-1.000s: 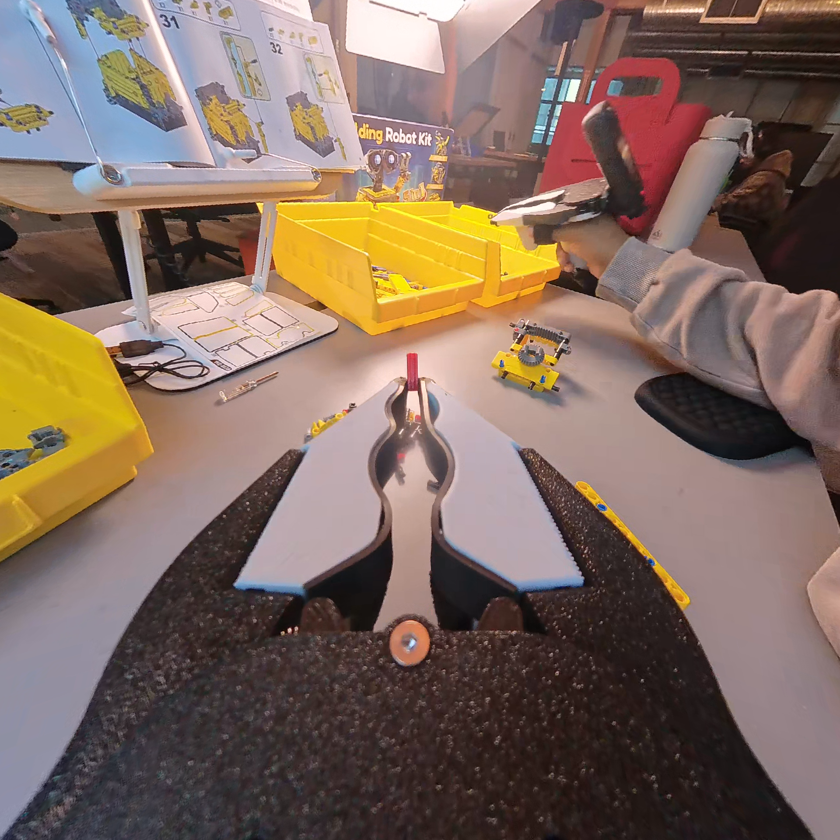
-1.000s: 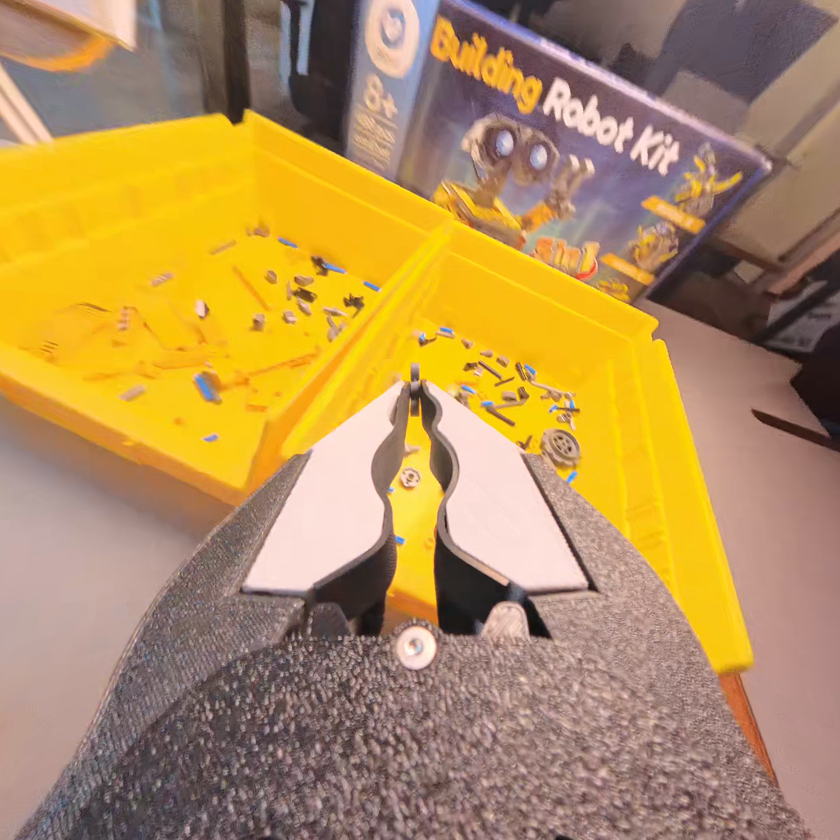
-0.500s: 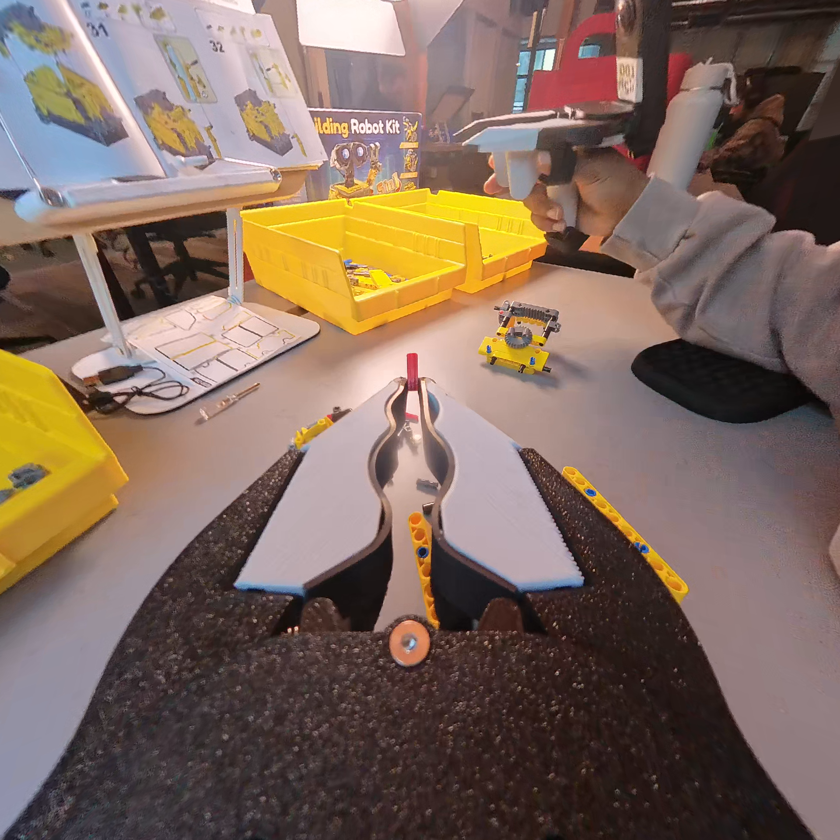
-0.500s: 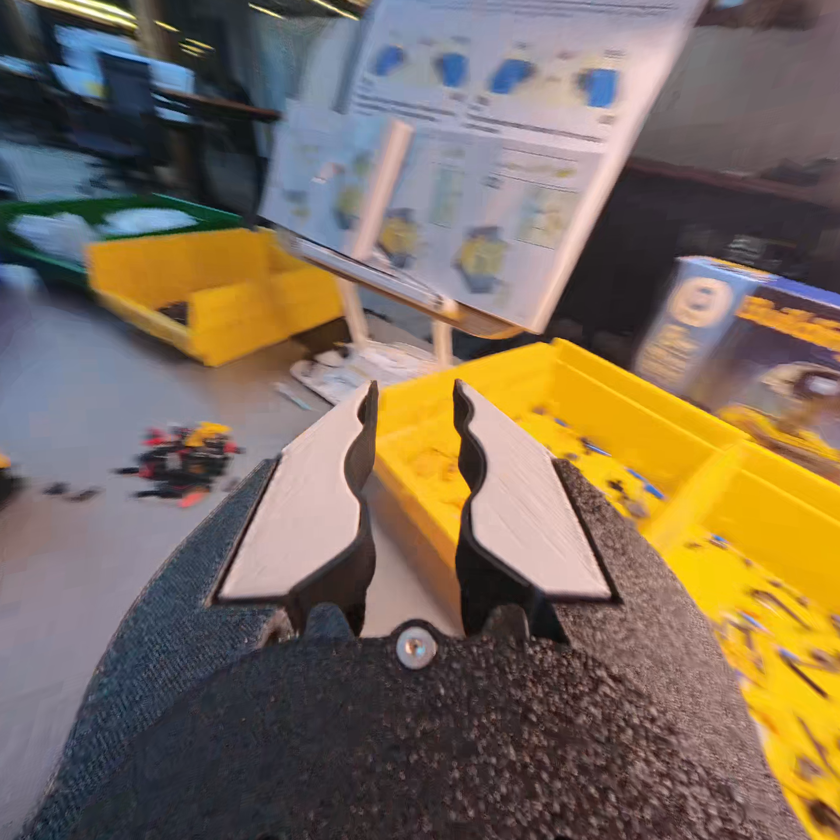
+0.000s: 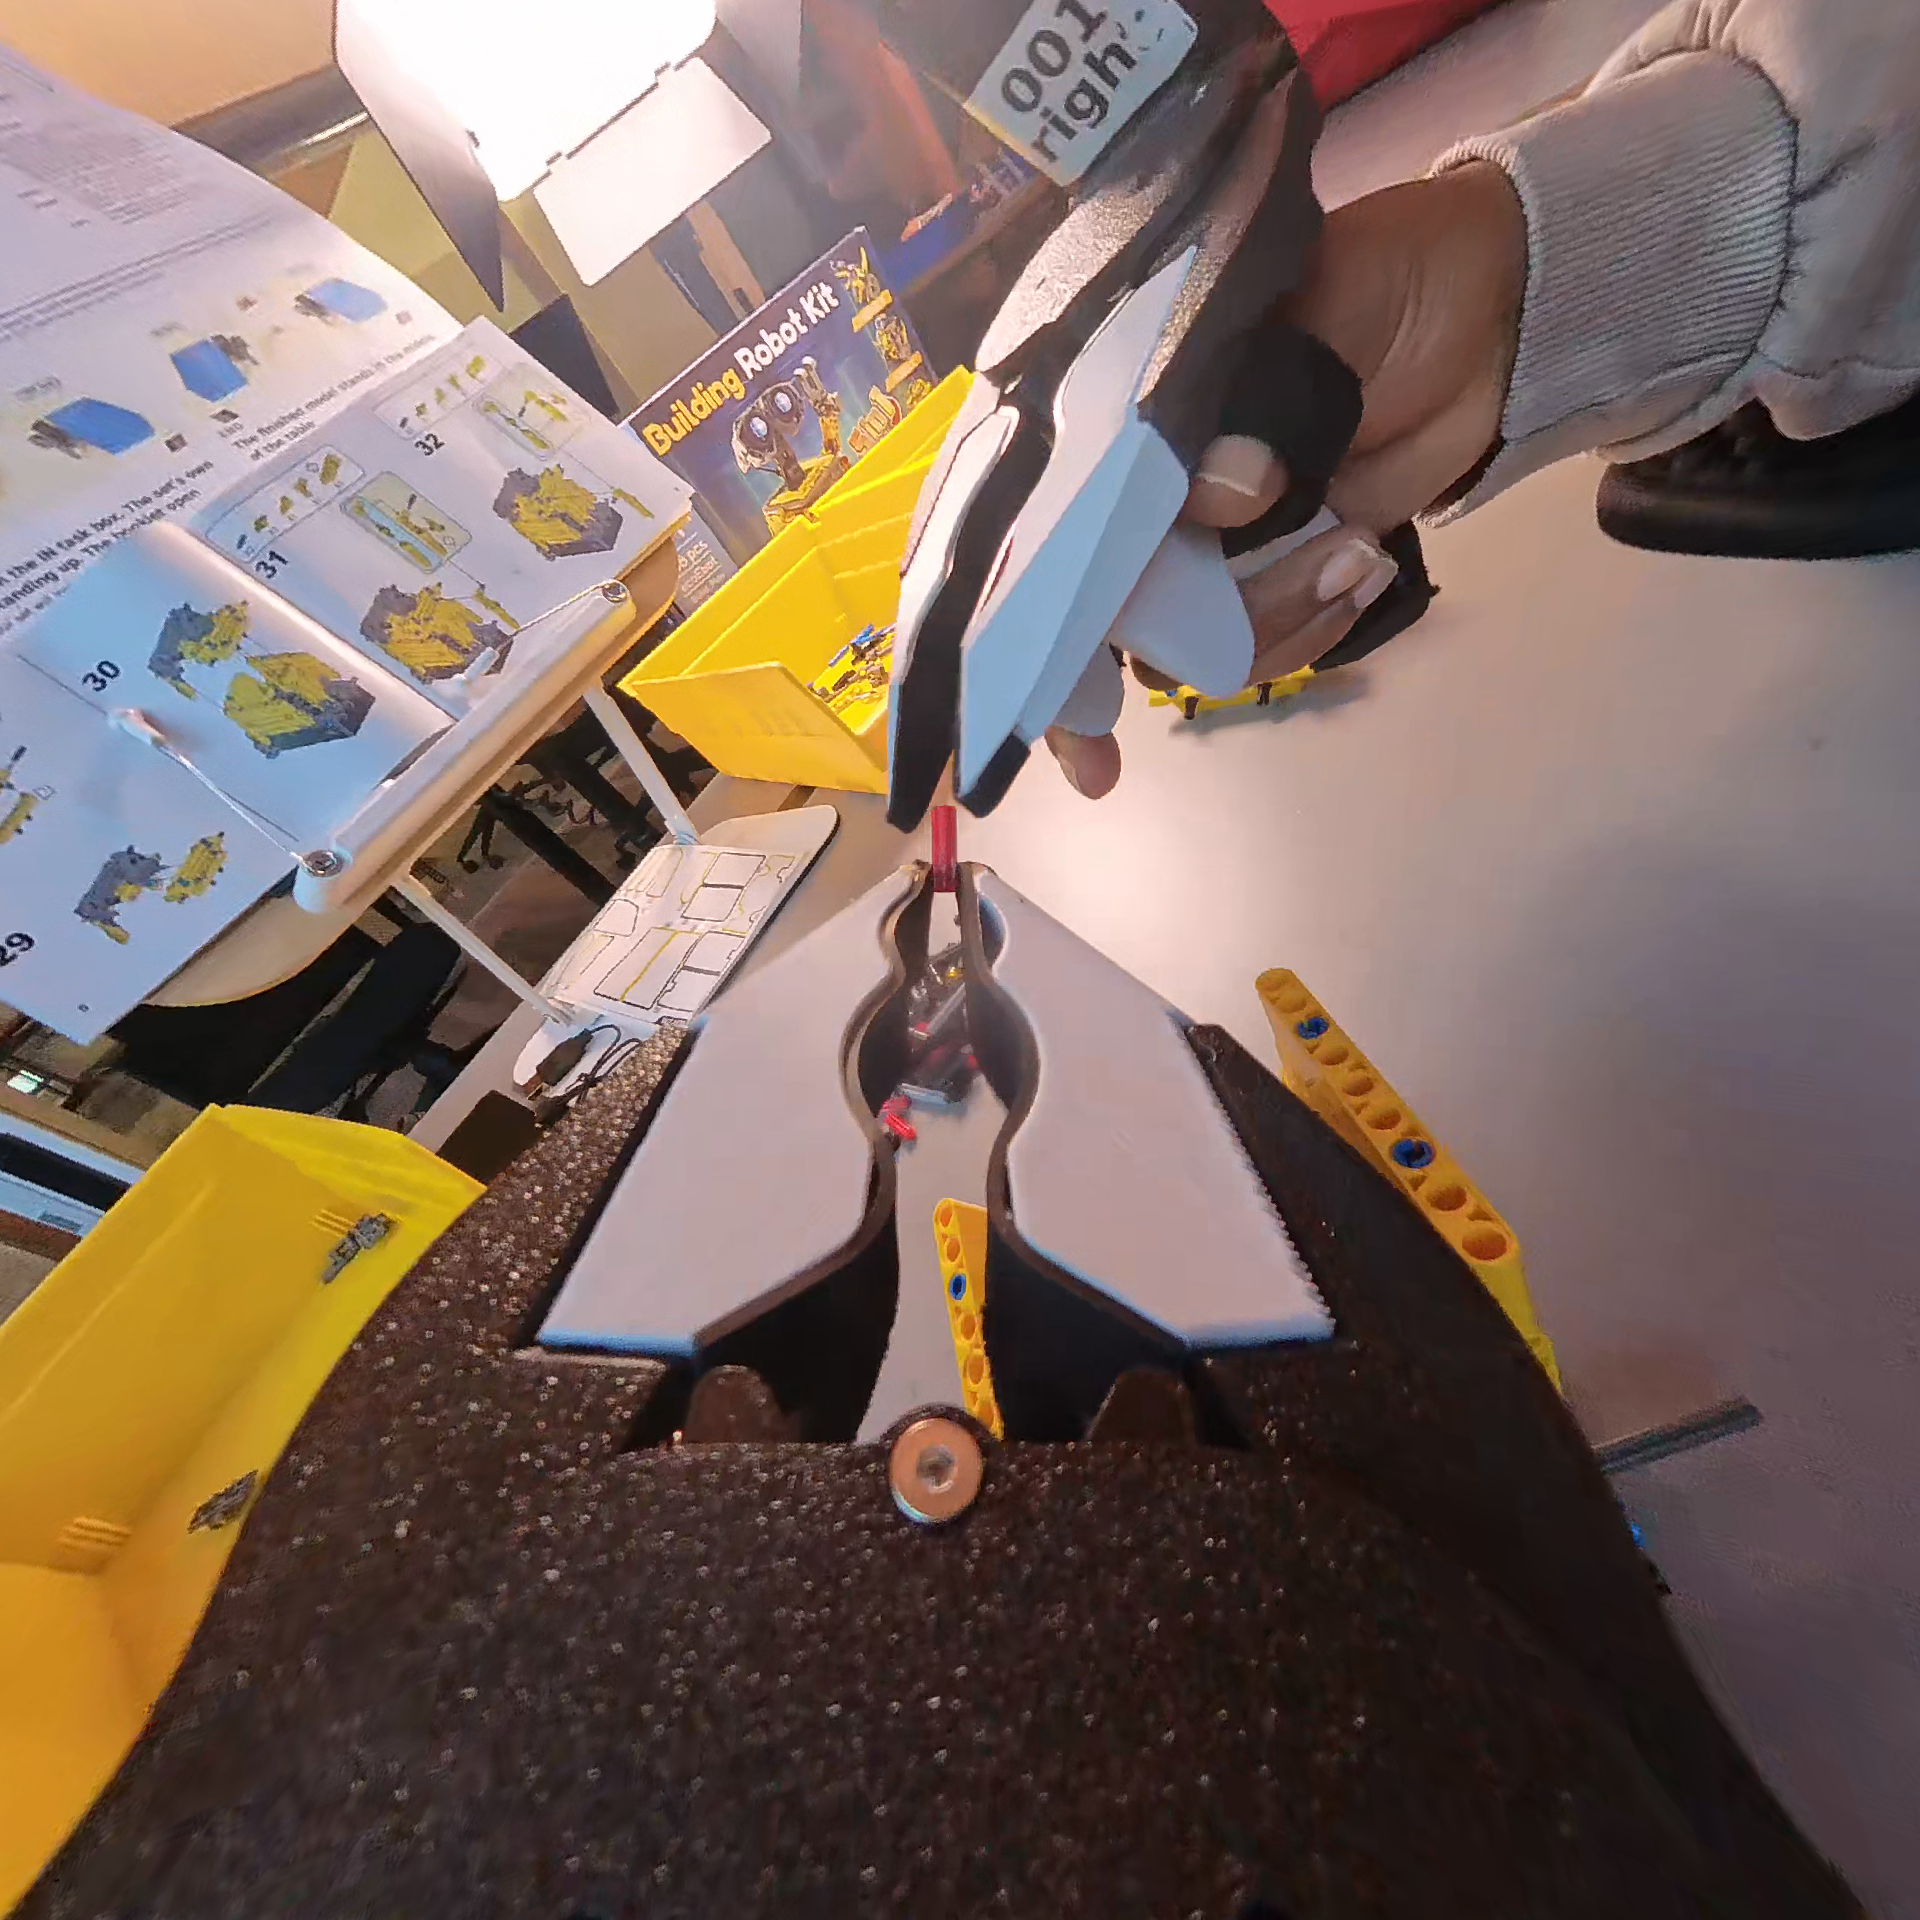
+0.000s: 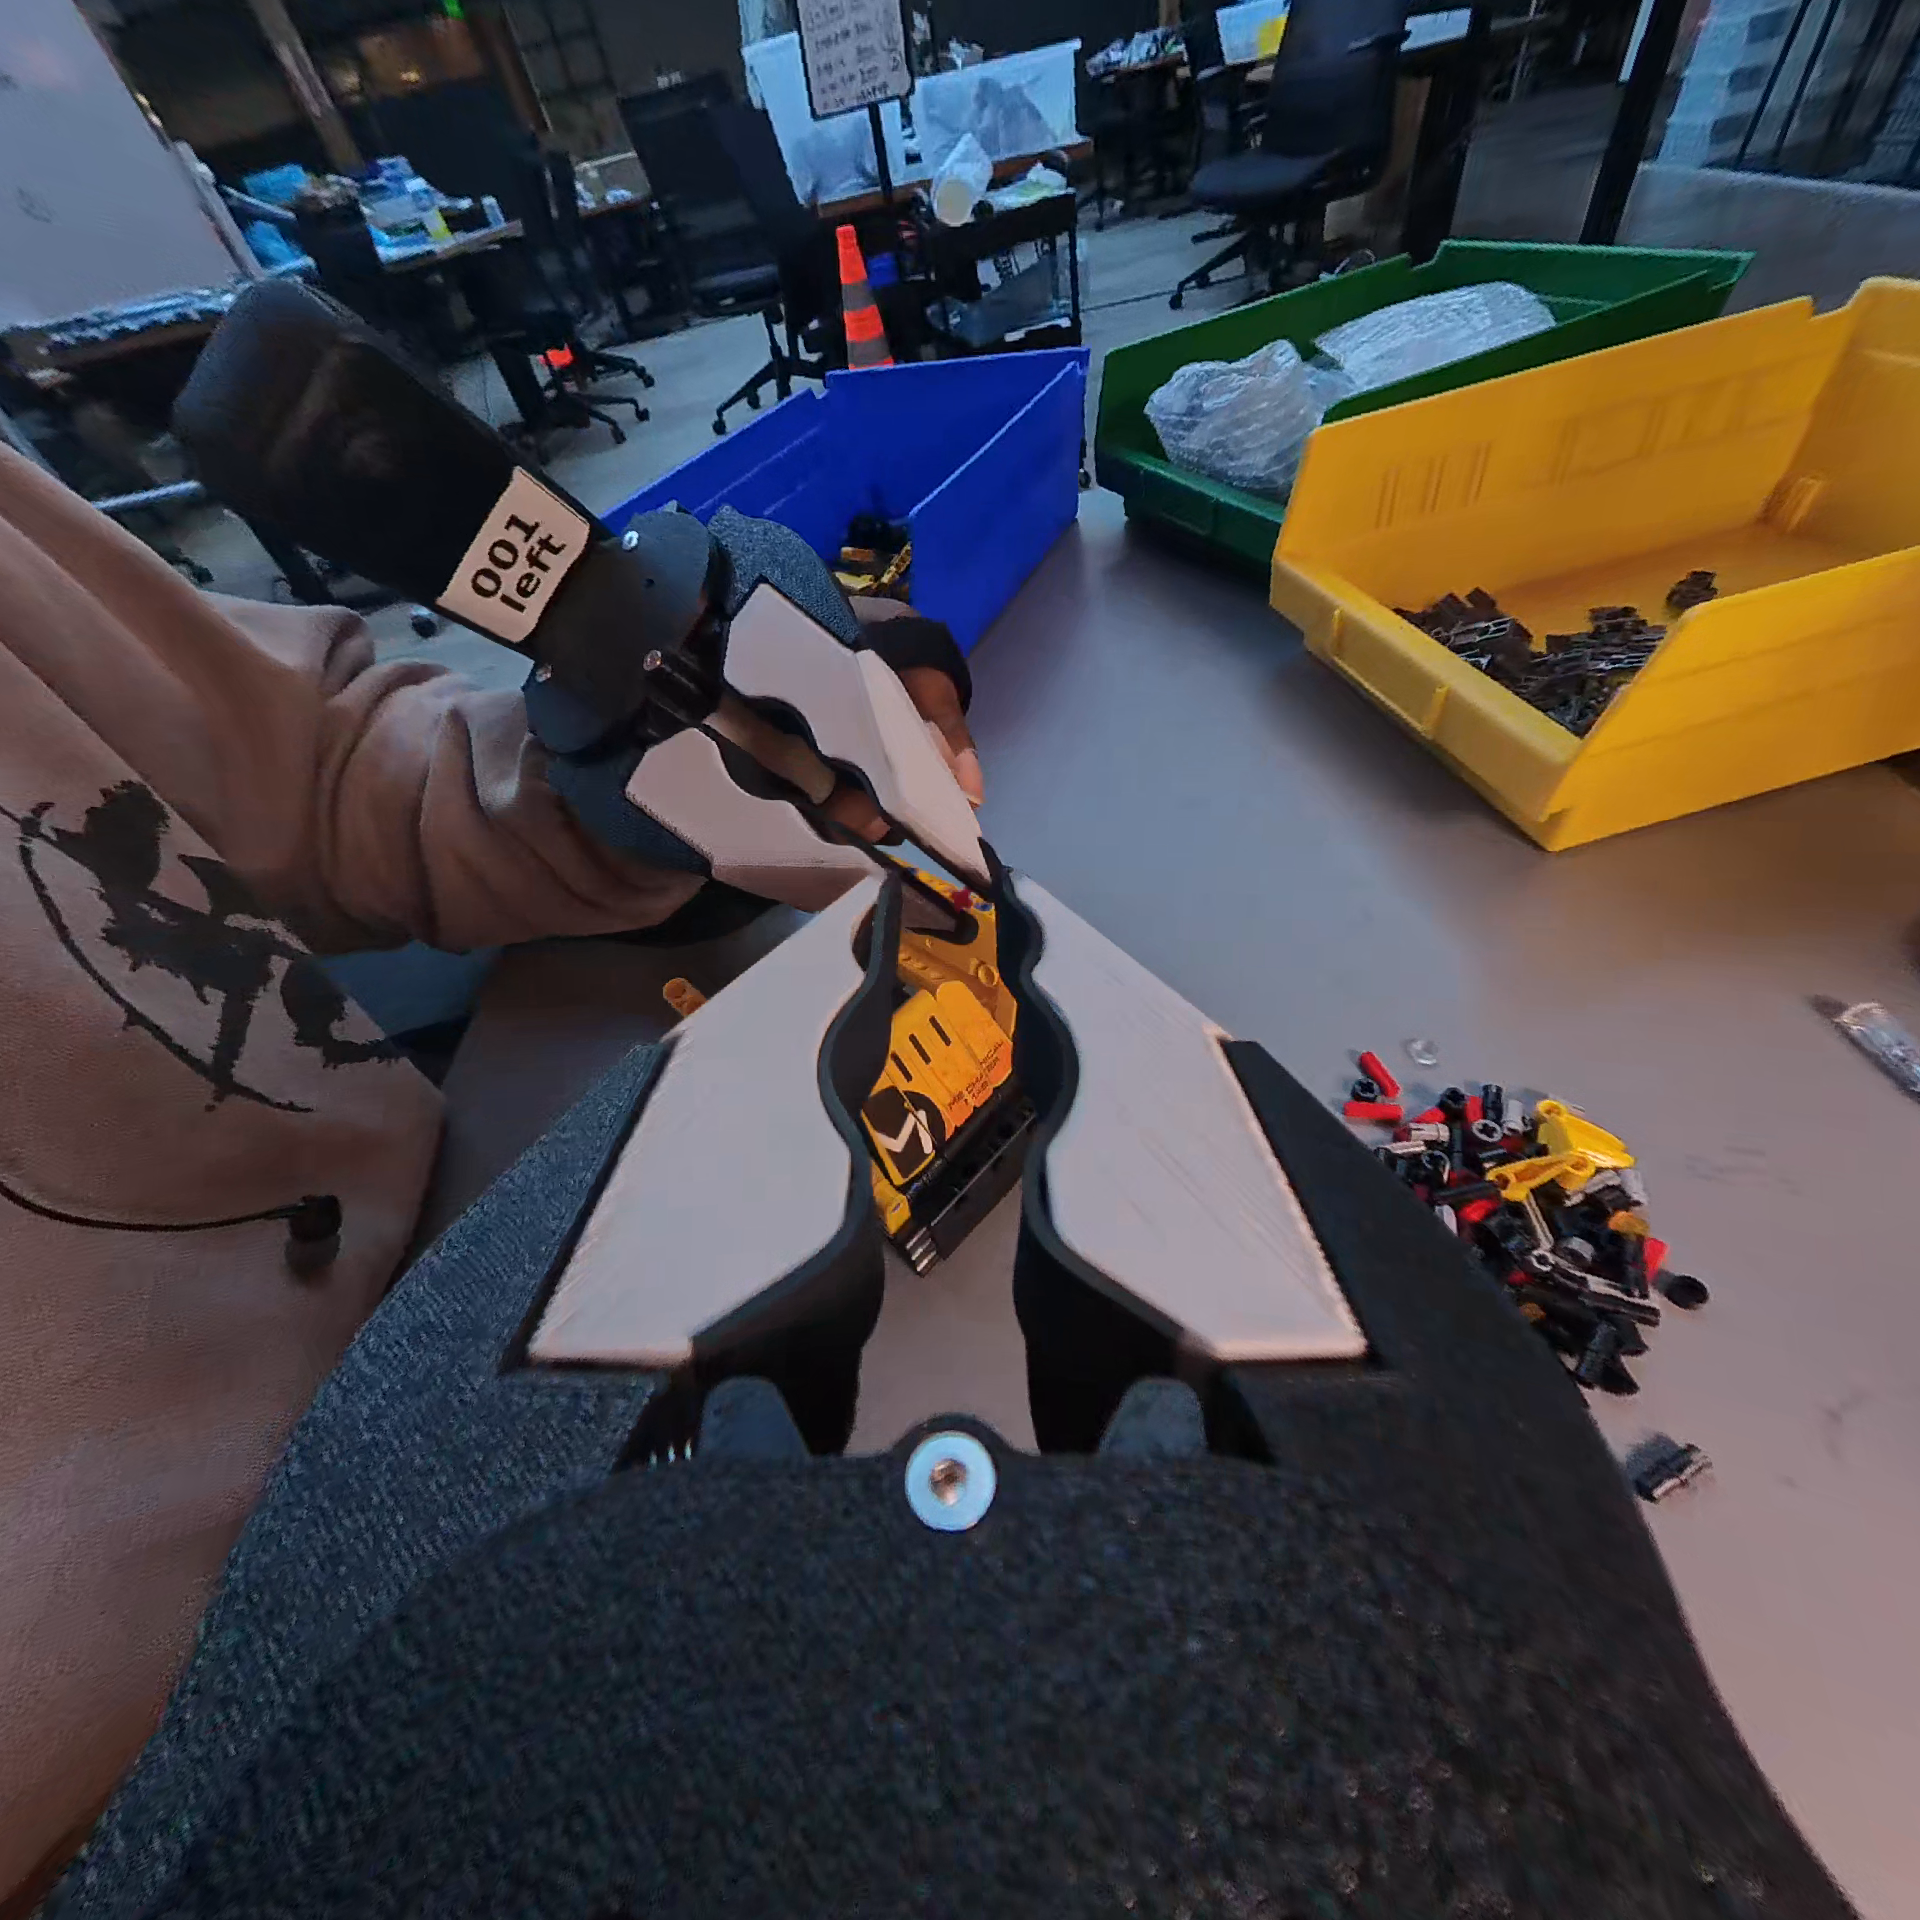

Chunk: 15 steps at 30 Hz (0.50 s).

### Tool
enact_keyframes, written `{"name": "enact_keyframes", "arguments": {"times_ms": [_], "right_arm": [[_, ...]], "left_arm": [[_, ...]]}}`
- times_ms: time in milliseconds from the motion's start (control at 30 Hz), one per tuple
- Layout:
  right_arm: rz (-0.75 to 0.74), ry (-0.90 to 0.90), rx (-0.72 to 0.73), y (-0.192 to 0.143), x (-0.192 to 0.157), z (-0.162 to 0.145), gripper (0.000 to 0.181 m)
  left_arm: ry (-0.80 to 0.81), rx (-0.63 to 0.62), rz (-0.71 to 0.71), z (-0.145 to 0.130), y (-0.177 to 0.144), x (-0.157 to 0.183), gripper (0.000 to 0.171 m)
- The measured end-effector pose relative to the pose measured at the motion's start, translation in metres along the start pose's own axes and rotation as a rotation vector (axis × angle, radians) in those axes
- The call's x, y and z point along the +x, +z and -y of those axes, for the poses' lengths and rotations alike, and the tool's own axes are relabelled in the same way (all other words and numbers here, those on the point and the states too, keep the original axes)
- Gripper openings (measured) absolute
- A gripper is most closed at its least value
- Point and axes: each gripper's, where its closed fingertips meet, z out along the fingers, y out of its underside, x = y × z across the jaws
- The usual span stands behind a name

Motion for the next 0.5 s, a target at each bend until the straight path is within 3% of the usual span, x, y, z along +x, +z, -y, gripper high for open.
{"name": "enact_keyframes", "arguments": {"times_ms": [167, 333, 400, 500], "right_arm": [[-0.015, -0.013, -0.029, 0.002, 0.002, -0.007, 0.004], [-0.014, -0.019, -0.036, 0.0, 0.007, -0.01, 0.003], [-0.084, -0.02, -0.04, -0.006, 0.028, -0.013, 0.004], [-0.312, -0.045, -0.149, -0.014, 0.088, -0.038, 0.004]], "left_arm": [[0.028, -0.012, 0.0, -0.001, 0.001, 0.002, 0.003], [-0.014, -0.014, -0.01, -0.003, 0.002, 0.002, 0.005], [-0.129, 0.025, -0.001, 0.0, -0.001, -0.01, 0.013], [-0.364, 0.076, 0.012, -0.002, -0.01, -0.037, 0.02]]}}
